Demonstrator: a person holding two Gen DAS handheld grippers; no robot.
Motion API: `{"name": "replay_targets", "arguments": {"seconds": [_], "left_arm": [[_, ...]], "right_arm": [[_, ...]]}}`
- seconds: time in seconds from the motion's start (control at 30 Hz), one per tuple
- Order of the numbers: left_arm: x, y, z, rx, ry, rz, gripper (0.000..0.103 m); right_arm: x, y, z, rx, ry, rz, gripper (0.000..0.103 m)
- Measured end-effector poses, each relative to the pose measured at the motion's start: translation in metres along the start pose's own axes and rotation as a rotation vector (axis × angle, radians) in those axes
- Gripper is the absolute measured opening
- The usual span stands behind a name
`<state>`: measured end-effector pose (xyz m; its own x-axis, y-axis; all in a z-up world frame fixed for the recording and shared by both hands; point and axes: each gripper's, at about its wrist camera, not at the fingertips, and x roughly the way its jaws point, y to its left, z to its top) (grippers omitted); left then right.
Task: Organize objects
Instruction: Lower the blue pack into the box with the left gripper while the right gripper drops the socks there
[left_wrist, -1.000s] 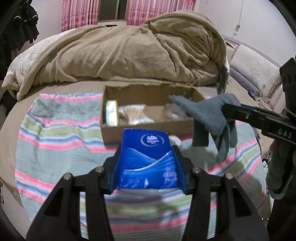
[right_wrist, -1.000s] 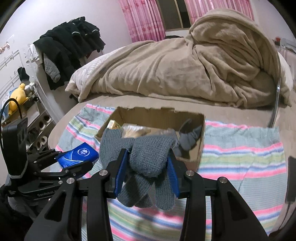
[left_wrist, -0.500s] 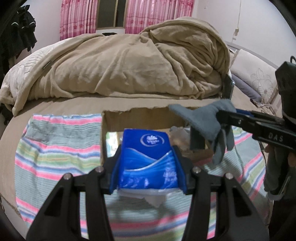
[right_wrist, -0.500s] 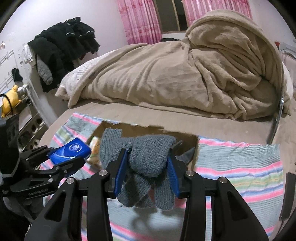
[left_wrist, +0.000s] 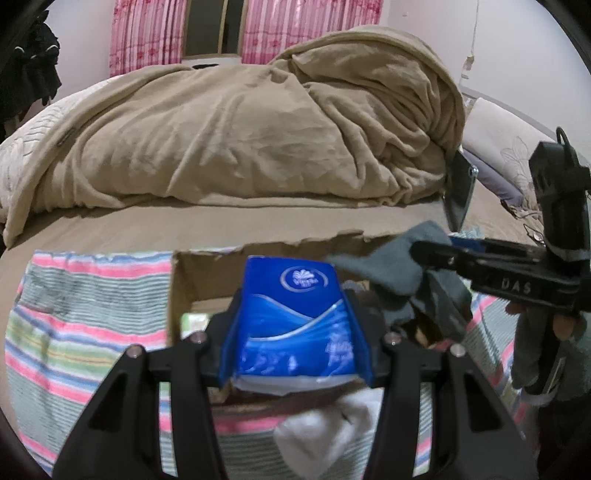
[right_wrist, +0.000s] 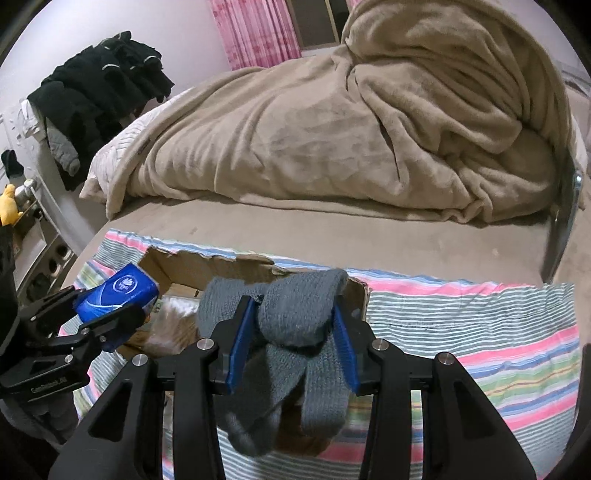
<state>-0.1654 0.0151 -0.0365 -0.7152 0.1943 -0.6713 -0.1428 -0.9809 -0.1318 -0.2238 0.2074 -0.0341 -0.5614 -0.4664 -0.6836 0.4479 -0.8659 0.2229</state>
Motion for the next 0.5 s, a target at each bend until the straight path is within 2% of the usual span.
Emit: {"name": "replay_targets", "arguments": {"seconds": [0.1, 0.23, 0.5], "left_arm": [[0.011, -0.003, 0.001, 0.001, 0.012, -0.005, 0.051], [0.024, -0.008, 0.001, 0.011, 0.031, -0.008, 0.051], [0.051, -0.013, -0.005, 0.028, 0.098, -0.003, 0.051]], "right_arm": [[0.006, -0.001, -0.002, -0.01, 0.002, -0.021, 0.044], [0.021, -0.004, -0.007, -0.049, 0.009, -0.103, 0.043], [0.029, 0.0, -0.014, -0.107, -0.004, -0.157, 0.043]]}}
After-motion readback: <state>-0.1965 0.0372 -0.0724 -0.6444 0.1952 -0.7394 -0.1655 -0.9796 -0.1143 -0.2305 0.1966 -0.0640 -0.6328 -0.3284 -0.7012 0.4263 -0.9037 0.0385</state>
